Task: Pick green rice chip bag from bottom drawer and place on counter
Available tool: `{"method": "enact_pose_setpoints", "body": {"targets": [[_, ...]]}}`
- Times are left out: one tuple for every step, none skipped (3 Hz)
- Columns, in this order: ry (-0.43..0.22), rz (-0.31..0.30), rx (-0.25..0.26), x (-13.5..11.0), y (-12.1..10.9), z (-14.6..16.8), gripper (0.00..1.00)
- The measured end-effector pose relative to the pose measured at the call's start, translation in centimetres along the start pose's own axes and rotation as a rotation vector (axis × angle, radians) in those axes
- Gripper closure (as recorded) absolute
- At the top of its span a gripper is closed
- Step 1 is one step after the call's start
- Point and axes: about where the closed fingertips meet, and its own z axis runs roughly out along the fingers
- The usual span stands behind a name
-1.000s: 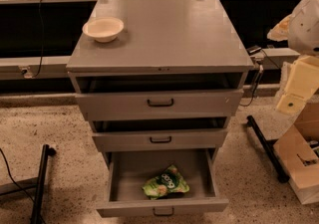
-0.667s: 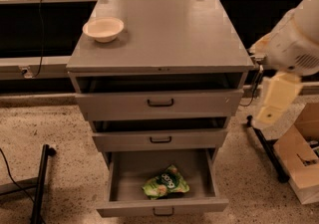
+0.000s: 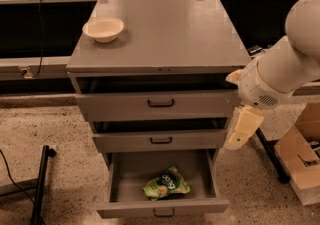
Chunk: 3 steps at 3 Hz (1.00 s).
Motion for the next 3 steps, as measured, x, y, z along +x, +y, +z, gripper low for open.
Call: {"method": "enact_pose_setpoints", "body": {"targets": [[0.028,-0.079,-0.054,-1.4,0.7,0.9,0.0],[0.058,-0.15,-0.136,-1.5,2.7,6.4,0.0],[-0.023,-0.221,-0.072,-2.7,3.0,9.9,0.0]]}}
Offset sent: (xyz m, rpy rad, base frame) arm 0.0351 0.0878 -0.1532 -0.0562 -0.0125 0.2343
